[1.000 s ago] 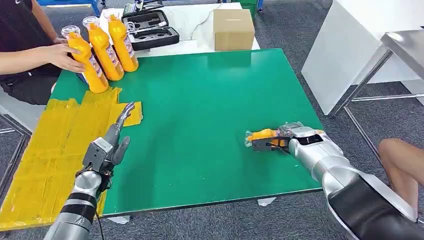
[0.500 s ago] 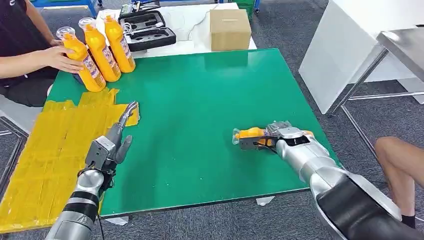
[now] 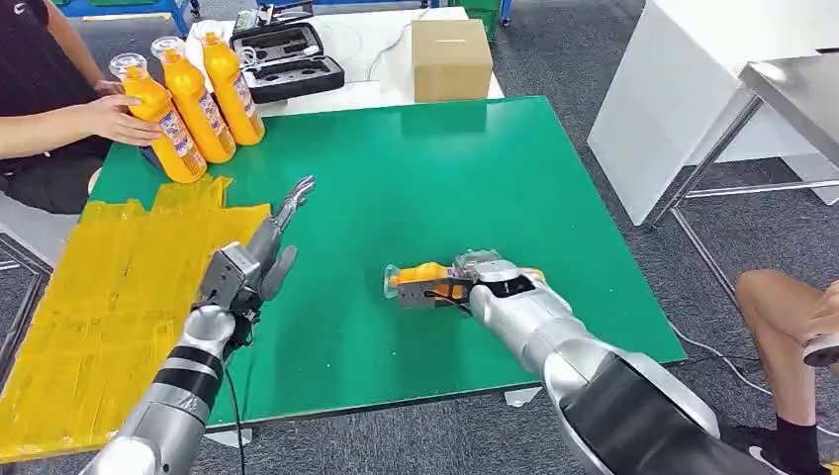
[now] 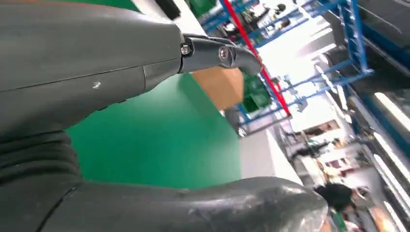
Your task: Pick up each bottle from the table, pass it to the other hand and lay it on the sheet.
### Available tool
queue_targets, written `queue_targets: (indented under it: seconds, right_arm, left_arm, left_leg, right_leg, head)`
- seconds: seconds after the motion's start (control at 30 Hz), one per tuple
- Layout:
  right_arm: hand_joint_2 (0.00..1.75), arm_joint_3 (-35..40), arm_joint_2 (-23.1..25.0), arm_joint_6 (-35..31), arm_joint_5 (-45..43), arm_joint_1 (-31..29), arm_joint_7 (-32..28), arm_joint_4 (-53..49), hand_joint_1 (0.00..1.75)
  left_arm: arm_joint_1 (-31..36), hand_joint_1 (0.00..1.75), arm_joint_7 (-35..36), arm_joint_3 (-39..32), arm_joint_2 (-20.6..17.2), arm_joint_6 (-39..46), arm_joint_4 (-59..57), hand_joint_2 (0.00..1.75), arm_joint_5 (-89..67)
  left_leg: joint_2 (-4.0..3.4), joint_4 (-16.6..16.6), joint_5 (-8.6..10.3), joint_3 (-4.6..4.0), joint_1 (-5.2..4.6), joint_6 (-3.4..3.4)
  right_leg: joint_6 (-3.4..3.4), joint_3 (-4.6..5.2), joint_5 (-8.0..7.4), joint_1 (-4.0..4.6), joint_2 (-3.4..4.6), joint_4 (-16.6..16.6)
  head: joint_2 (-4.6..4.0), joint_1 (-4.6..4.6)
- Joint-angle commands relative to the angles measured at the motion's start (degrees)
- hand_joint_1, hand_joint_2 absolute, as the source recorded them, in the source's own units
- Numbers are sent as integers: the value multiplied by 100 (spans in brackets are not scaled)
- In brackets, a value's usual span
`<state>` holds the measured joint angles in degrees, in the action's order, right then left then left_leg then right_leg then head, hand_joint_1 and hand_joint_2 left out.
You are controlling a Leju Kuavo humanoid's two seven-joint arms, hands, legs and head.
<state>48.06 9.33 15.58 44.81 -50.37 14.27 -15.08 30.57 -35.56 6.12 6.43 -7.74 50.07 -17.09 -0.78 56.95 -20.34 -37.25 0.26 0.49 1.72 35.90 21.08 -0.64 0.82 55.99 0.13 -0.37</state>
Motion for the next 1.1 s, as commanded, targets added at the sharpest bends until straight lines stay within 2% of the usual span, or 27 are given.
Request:
queue_targets:
  seconds: [0.03, 0.2, 0.23, 0.27, 0.33, 0.37, 0.4, 0.5, 0.6, 0.63, 0.67, 0.73, 0.77, 0.83, 0.87, 0.9, 0.93, 0.97, 1.0, 1.03, 1.1]
  right_arm:
    - [175, -574, 199, 323, -178, 692, 245, 534, 175]
    - [175, -655, 137, 366, -198, 740, 349, 550, 175]
    - [175, -681, 102, 376, -209, 763, 398, 558, 166]
    - [175, -708, 59, 345, -215, 798, 408, 550, 129]
    - [175, -708, 44, 336, -210, 810, 391, 550, 129]
    - [175, -708, 44, 336, -210, 810, 391, 550, 7]
    - [175, -712, 32, 336, -193, 816, 469, 564, 0]
    - [175, -737, -32, 305, -178, 854, 527, 565, 0]
    - [175, -731, -68, 286, -151, 853, 523, 560, 0]
    - [175, -713, -73, 277, -128, 840, 535, 555, 0]
    - [175, -703, -78, 227, -105, 816, 548, 543, 0]
    - [175, -703, -78, 227, -105, 816, 548, 543, 0]
    - [175, -703, -78, 227, -105, 816, 548, 543, 0]
    - [175, -703, -78, 227, -105, 816, 548, 543, 0]
    - [175, -703, -78, 227, -105, 816, 548, 543, 0]
    - [175, -668, -70, 167, -58, 797, 545, 524, 0]
    - [0, -675, -63, 98, -53, 784, 536, 501, 0]
    - [0, -761, -44, -23, -111, 744, 490, 489, 0]
    - [0, -703, -22, -60, -39, 693, 444, 473, 0]
    - [0, -641, 19, -160, 57, 602, 394, 472, 0]
    - [0, -486, 85, -250, 258, 438, 341, 431, 0]
  left_arm:
    - [743, 0, -64, 516, 161, -70, -977, 0, 178]
    - [770, 0, -82, 592, 172, -71, -1014, 0, 222]
    - [781, 0, -87, 613, 185, -88, -1024, 0, 233]
    - [786, 0, -89, 631, 197, -79, -1028, 0, 250]
    - [784, 0, -89, 638, 199, -73, -1027, 0, 253]
    - [784, 0, -89, 638, 199, -73, -1027, 0, 253]
    - [780, 0, -91, 650, 196, -67, -1020, 0, 268]
    - [769, 0, -82, 658, 190, -79, -1010, 0, 317]
    - [764, 0, -80, 665, 192, -73, -1017, 0, 335]
    - [761, 0, -80, 665, 189, -66, -1017, 0, 335]
    - [751, 0, -85, 659, 188, -64, -1015, 0, 349]
    - [751, 0, -85, 659, 188, -64, -1015, 0, 349]
    - [751, 0, -85, 659, 188, -64, -1015, 0, 349]
    - [751, 0, -85, 659, 188, -64, -1015, 0, 349]
    - [751, 0, -85, 659, 188, -64, -1015, 0, 349]
    - [737, 0, -85, 658, 177, -51, -1007, 0, 348]
    - [719, 0, -86, 652, 163, -40, -999, 0, 349]
    - [678, 0, -87, 634, 141, -17, -967, 0, 358]
    - [636, 0, -89, 611, 113, 2, -938, 0, 369]
    - [556, 0, -90, 560, 67, 40, -865, 0, 387]
    - [405, 0, -90, 458, -24, 105, -732, 0, 415]
  left_leg:
    - [46, -12, 0, 19, 10, -5]
    - [38, -12, -2, 33, 8, -6]
    - [33, -8, -4, 34, 10, -6]
    - [48, -16, -1, 38, 10, -7]
    - [48, -16, -3, 45, 11, -7]
    - [41, -11, -4, 45, 10, -7]
    - [47, -16, -2, 46, 10, -7]
    - [49, -12, -10, 63, 14, -13]
    - [15, -6, -74, 118, 11, -11]
    - [19, -13, -60, 96, 10, -7]
    - [-1, 0, -71, 104, 9, -6]
    - [5, 8, -73, 98, 3, -8]
    - [13, -2, -52, 65, 8, -9]
    - [-6, 15, -83, 136, 7, -1]
    - [9, 19, -66, 85, 9, -3]
    - [-5, 12, -70, 116, 7, -3]
    - [5, 9, -54, 88, 6, -6]
    - [-12, 6, -64, 114, 6, -6]
    - [-4, -3, -52, 93, 5, -8]
    - [-14, 3, -62, 111, 4, -8]
    - [-19, 3, -56, 94, 5, -10]
  right_leg:
    - [-8, -36, 10, 10, -46, -17]
    - [-7, -46, 10, 9, -37, -16]
    - [-6, -46, 9, 10, -31, -14]
    - [-8, -54, 12, 11, -47, -21]
    - [-8, -60, 12, 12, -47, -23]
    - [-6, -58, 12, 10, -40, -18]
    - [-8, -62, 13, 11, -47, -22]
    - [-15, -58, 27, 14, -49, -22]
    - [-24, -66, 52, 11, -7, -15]
    - [-32, -48, 45, 11, -15, -21]
    - [-27, -53, 91, 9, 7, -8]
    - [-28, -46, 91, 3, 1, 6]
    - [-30, -16, 71, 8, -8, -8]
    - [-25, -84, 106, 7, 14, 11]
    - [-25, -39, 91, 9, -1, 14]
    - [-20, -68, 90, 8, 14, 8]
    - [-22, -43, 78, 7, 4, 5]
    - [-25, -69, 80, 6, 21, 2]
    - [-27, -53, 69, 6, 12, -5]
    - [-26, -92, 77, 4, 23, 2]
    - [-29, -73, 69, 5, 27, 3]
  head:
    - [0, 0]
    - [0, 0]
    - [0, 2]
    - [0, -2]
    - [0, 0]
    - [0, 0]
    - [0, -2]
    - [0, 0]
    - [0, 2]
    - [0, -2]
    - [0, 0]
    - [0, 2]
    - [0, -2]
    - [0, -2]
    - [0, 2]
    - [0, -4]
    - [0, 2]
    - [0, -2]
    - [0, 2]
    - [0, -2]
    - [0, 0]
